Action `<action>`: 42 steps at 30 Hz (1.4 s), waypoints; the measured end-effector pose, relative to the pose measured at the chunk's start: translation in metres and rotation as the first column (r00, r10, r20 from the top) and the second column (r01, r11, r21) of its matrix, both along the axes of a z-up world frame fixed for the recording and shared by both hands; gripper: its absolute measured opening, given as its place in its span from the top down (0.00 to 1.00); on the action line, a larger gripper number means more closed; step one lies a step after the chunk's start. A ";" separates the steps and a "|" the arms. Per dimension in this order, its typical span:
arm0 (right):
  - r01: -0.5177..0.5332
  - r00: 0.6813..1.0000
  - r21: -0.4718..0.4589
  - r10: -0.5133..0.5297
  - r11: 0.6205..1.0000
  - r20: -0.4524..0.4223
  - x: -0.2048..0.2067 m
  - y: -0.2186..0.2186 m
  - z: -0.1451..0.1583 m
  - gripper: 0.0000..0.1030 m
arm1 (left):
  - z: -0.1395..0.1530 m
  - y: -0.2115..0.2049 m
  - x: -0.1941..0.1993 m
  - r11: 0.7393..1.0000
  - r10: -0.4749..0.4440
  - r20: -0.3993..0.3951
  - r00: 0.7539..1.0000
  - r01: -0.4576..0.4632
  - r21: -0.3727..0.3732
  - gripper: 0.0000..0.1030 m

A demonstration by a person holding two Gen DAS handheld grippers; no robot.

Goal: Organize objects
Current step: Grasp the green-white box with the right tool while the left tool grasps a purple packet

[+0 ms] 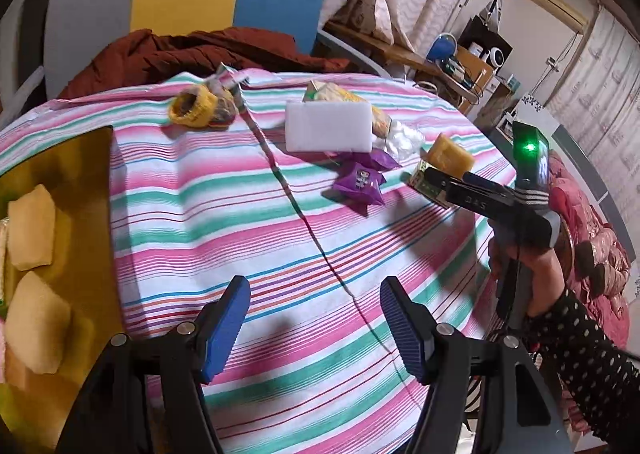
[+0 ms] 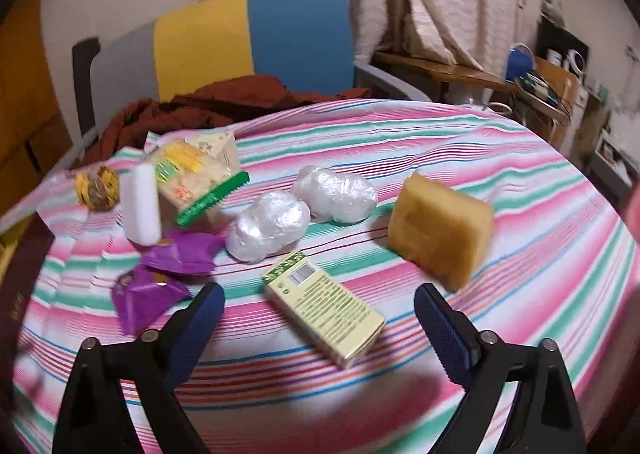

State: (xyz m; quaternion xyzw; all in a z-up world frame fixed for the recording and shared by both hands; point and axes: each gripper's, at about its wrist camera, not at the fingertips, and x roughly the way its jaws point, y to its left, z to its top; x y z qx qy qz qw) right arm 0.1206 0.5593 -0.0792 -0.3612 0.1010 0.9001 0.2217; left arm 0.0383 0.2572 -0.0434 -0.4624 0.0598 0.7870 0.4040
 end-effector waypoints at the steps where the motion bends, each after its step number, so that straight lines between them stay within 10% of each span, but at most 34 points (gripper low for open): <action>1: -0.004 1.000 0.008 0.004 1.000 0.015 -0.002 0.002 -0.003 0.11 | -0.001 0.002 -0.001 1.000 -0.002 0.001 1.000 0.002 -0.005 0.34; 9: -0.022 0.998 -0.040 0.024 0.999 0.053 -0.012 0.004 -0.021 0.54 | -0.008 0.024 -0.009 0.999 -0.030 0.002 1.000 0.030 -0.016 0.34; 15: -0.012 0.999 -0.074 0.014 0.997 0.028 -0.012 -0.011 -0.026 0.68 | -0.016 0.057 -0.016 0.996 -0.083 -0.027 0.996 0.082 -0.032 0.34; 32: 0.041 0.999 -0.090 -0.044 0.995 -0.030 -0.004 -0.014 -0.029 0.70 | -0.046 0.151 -0.038 0.981 -0.182 -0.127 0.975 0.170 -0.096 0.34; 35: 0.044 0.998 -0.082 -0.046 0.996 -0.029 -0.005 -0.015 -0.029 0.70 | -0.051 0.155 -0.035 0.977 -0.205 -0.161 0.966 0.190 -0.101 0.53; 42: 0.047 0.998 -0.079 -0.050 0.996 -0.036 -0.006 -0.015 -0.029 0.70 | -0.055 0.148 -0.030 0.979 -0.199 -0.189 0.962 0.189 -0.072 0.65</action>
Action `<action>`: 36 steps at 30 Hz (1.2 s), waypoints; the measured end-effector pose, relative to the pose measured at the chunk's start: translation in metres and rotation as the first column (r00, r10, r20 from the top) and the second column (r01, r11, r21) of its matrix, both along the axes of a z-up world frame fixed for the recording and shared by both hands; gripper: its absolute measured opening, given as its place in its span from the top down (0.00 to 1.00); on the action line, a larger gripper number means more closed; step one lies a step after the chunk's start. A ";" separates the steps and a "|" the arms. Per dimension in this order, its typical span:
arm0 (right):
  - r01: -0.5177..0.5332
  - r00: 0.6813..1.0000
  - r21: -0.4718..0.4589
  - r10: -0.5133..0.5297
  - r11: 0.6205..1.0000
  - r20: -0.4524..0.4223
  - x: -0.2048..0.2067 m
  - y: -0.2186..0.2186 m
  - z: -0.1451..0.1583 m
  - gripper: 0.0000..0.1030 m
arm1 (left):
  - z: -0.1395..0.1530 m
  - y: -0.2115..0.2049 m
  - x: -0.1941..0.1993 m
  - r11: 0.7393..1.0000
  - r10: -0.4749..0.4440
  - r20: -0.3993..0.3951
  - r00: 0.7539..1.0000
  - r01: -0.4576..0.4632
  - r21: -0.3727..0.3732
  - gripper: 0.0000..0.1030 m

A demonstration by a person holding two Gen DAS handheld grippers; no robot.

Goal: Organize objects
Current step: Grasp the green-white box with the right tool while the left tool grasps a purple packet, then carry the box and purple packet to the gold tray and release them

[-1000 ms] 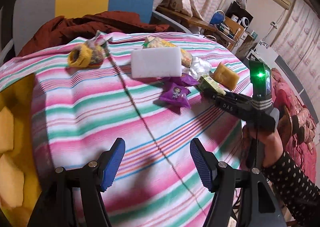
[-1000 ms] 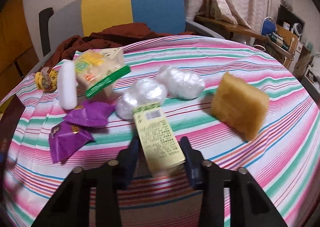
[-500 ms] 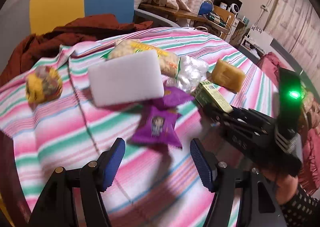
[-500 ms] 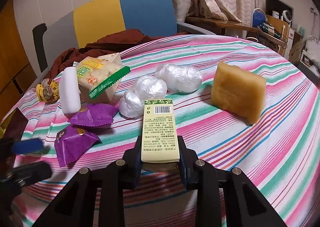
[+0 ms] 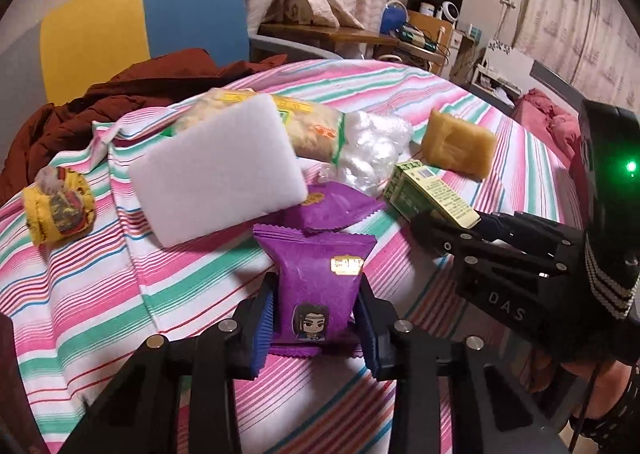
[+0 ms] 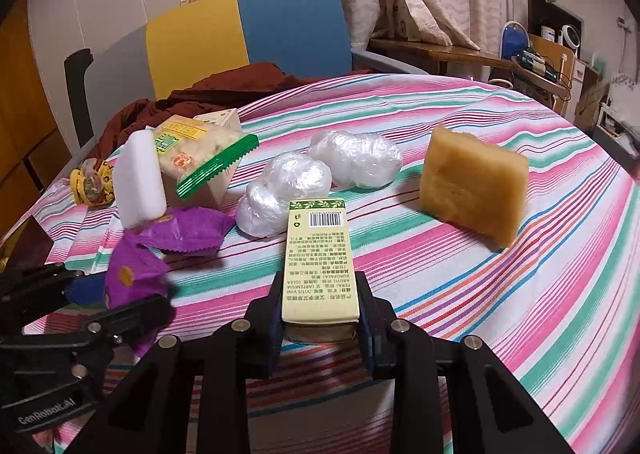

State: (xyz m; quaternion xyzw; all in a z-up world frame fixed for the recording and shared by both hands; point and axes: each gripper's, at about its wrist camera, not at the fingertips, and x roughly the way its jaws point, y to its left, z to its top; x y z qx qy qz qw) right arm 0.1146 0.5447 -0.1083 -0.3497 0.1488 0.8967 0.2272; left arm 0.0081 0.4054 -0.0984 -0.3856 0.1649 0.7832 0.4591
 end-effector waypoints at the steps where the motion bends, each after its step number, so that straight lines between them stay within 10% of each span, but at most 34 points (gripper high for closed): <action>1: 0.000 1.000 0.001 0.000 1.000 0.000 0.000 0.000 0.000 0.70 | -0.001 -0.002 0.000 1.000 0.005 0.002 1.000 -0.005 0.001 0.65; 36: -0.049 0.995 -0.096 0.040 0.994 -0.095 0.041 -0.082 0.023 0.70 | 0.009 -0.084 0.047 0.997 -0.005 -0.024 1.000 0.007 0.077 0.65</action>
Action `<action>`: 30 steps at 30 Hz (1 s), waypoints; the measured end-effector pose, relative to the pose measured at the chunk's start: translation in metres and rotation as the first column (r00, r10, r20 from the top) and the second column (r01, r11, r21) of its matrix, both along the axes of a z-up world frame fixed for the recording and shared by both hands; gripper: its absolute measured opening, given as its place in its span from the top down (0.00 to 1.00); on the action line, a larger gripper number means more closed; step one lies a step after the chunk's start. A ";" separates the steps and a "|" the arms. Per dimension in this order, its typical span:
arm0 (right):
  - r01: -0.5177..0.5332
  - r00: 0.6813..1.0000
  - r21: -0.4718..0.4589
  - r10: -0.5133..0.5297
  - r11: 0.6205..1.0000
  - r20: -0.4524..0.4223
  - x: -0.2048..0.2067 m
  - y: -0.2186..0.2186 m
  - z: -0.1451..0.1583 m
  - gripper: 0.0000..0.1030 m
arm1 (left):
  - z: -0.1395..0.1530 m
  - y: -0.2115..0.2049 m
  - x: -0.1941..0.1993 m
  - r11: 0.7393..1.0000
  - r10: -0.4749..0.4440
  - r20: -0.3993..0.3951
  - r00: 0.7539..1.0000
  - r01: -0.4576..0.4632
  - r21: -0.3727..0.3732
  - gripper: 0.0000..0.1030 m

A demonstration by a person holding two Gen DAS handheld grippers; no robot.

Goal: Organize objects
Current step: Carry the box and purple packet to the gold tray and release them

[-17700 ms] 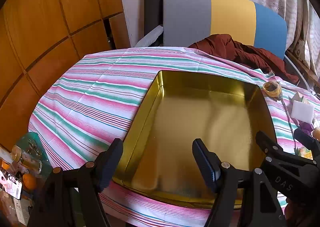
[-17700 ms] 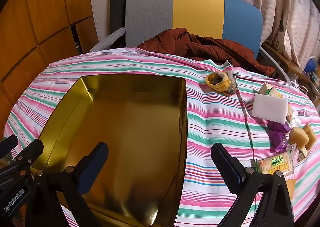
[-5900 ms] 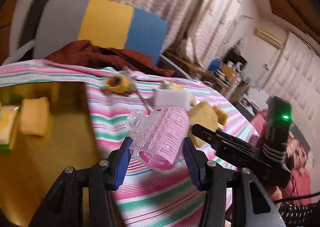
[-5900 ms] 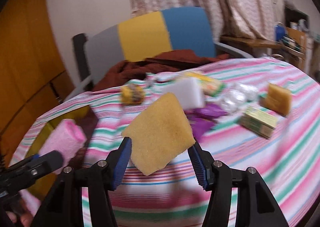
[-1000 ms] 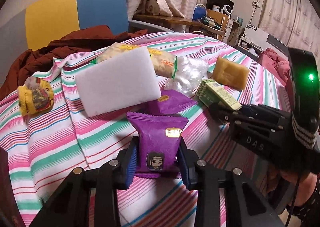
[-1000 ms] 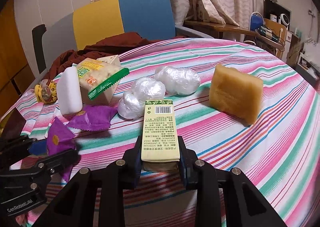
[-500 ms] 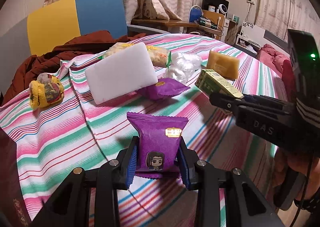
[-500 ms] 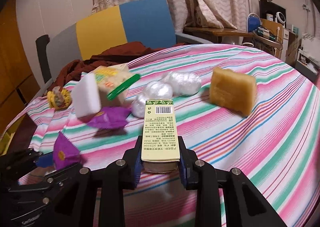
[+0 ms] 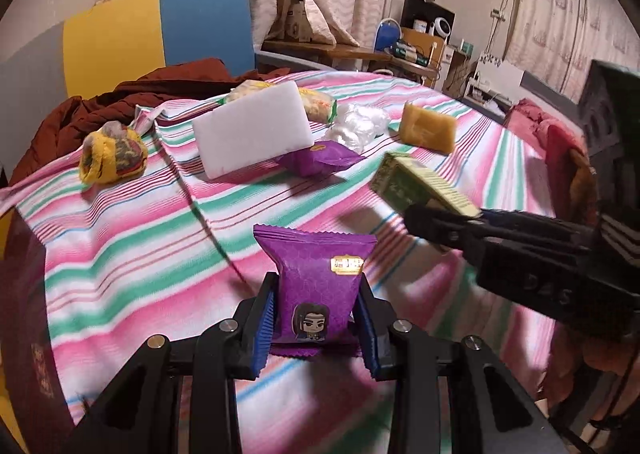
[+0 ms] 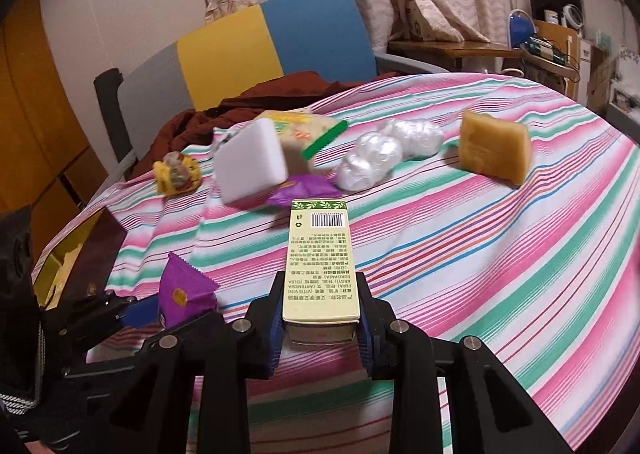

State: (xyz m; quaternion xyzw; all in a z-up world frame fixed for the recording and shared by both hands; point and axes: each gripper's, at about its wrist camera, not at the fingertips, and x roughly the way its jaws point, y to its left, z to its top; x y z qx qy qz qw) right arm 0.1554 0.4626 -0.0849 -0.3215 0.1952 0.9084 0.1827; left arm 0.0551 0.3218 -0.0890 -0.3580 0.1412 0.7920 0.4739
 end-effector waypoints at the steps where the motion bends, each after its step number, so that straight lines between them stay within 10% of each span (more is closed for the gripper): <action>1: -0.004 1.000 0.000 0.004 1.000 0.000 0.000 -0.002 0.001 0.70 | 0.004 -0.004 0.004 1.000 -0.003 0.005 1.000 0.002 0.014 0.65; 19: -0.189 0.980 -0.019 0.188 0.982 -0.065 -0.021 -0.084 0.039 0.70 | 0.057 -0.141 0.007 0.966 0.188 0.048 0.981 -0.194 0.171 0.65; 30: -0.521 0.851 0.024 0.522 0.853 -0.064 -0.052 -0.190 0.061 0.70 | 0.046 -0.244 -0.027 0.888 0.428 0.137 0.893 -0.444 0.120 0.65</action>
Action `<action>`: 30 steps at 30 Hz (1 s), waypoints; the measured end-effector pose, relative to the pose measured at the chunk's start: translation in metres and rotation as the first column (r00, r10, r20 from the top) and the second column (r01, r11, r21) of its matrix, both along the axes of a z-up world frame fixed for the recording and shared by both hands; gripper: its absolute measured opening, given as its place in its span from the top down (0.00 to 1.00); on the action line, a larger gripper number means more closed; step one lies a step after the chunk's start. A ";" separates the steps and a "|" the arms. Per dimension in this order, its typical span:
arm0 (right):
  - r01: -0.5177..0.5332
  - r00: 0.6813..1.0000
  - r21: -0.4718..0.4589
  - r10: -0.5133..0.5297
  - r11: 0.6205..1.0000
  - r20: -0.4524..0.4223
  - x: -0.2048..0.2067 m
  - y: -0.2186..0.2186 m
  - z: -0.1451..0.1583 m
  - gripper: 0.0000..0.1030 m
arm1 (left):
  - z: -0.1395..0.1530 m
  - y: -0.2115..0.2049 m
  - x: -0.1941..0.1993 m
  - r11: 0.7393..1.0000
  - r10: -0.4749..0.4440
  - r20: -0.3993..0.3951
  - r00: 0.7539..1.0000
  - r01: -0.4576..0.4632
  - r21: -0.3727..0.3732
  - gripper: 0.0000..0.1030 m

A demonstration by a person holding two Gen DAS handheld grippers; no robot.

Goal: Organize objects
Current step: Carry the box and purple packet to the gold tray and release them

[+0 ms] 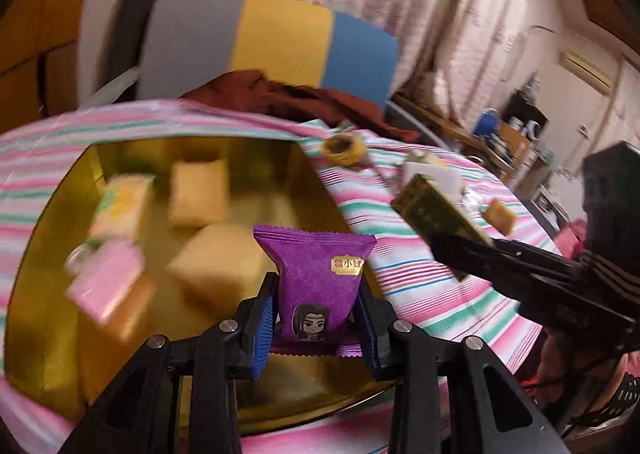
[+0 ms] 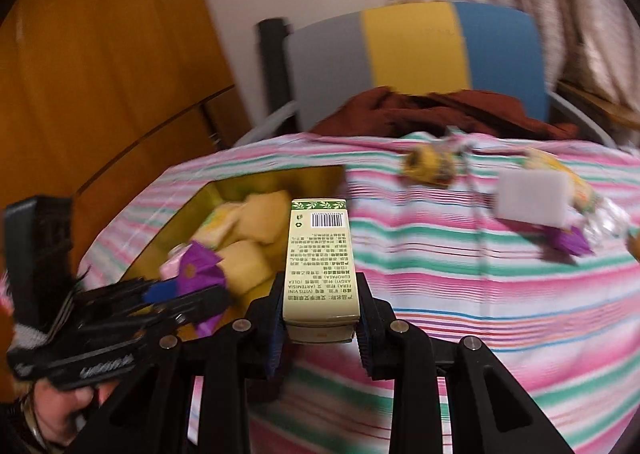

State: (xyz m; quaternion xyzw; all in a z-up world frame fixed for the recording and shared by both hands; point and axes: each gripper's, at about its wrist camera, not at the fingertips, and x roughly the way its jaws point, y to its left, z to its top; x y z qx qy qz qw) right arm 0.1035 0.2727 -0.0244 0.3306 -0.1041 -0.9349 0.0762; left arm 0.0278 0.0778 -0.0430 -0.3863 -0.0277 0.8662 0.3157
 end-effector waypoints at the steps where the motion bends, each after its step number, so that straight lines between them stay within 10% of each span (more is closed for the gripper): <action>1: -0.023 1.000 0.007 0.023 1.000 0.002 -0.002 -0.007 0.000 0.70 | -0.002 -0.008 -0.003 1.000 0.019 0.014 1.000 -0.019 -0.003 0.65; 13: -0.199 0.976 0.043 0.194 0.979 0.102 -0.026 -0.068 -0.019 0.70 | -0.033 -0.040 -0.025 0.988 0.072 0.111 0.991 -0.055 -0.147 0.65; 21: -0.211 0.969 0.023 0.206 0.977 0.139 -0.032 -0.074 -0.030 0.68 | -0.033 -0.038 -0.023 0.986 0.087 0.120 0.989 -0.068 -0.153 0.42; 30: -0.183 0.976 -0.006 0.182 0.983 0.121 -0.027 -0.067 -0.029 0.54 | -0.019 -0.055 -0.022 0.979 0.183 0.075 0.980 -0.174 -0.104 0.41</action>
